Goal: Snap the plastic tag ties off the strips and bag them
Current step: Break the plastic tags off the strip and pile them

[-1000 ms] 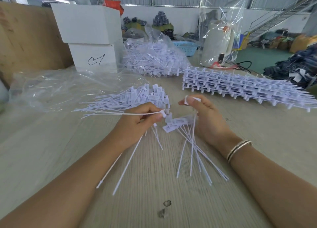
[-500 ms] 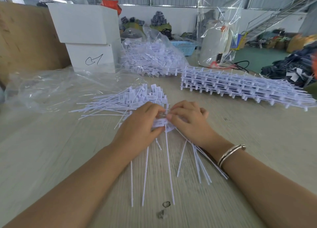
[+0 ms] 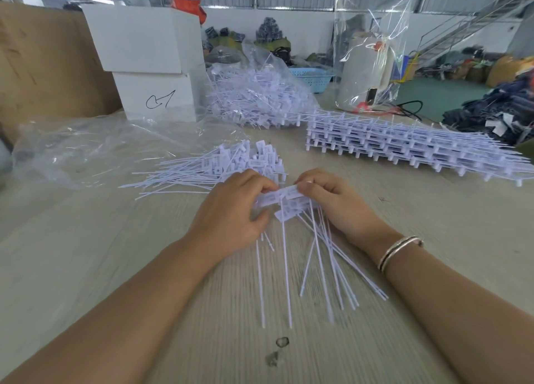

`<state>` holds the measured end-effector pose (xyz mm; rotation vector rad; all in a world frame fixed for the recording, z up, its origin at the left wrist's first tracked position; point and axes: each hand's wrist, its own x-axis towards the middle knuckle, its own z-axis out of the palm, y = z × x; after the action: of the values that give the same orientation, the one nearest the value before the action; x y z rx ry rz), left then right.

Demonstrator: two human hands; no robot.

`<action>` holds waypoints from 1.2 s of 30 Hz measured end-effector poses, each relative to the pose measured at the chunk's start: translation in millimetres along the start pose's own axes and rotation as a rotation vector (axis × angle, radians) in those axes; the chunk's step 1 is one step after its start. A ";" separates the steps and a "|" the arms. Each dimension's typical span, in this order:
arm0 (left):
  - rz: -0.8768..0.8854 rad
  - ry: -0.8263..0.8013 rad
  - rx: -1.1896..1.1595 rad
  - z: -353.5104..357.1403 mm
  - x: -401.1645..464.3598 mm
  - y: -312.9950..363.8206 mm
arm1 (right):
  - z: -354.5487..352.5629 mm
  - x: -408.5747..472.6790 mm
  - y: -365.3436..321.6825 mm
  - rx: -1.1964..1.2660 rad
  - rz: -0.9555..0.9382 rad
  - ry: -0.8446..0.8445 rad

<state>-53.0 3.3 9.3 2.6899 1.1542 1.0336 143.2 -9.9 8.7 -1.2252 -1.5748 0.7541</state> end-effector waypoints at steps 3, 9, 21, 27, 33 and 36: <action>0.027 0.034 0.008 0.1 0.9 2.2 | -0.5 -1.7 -2.5 -0.008 -0.017 -0.051; 0.089 0.055 0.076 -1.1 1.6 5.6 | 6.9 -5.3 -9.4 -0.127 -0.129 -0.122; 0.007 -0.005 -0.027 -1.0 3.2 3.1 | 5.3 -8.3 -11.0 -0.120 -0.129 -0.089; 0.041 -0.037 -0.029 -3.1 2.8 -3.7 | 7.6 -8.5 -10.3 -0.279 -0.188 -0.048; -0.024 0.020 -0.245 -3.7 1.9 -1.0 | 7.8 -6.8 -7.9 -0.317 -0.270 -0.016; 0.007 0.026 -0.266 -3.0 1.9 1.7 | 7.0 -7.2 -9.4 -0.131 -0.213 -0.022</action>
<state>-52.8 2.6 13.2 2.4829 0.9357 1.1365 133.5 -19.0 12.4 -1.1220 -1.7634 0.5364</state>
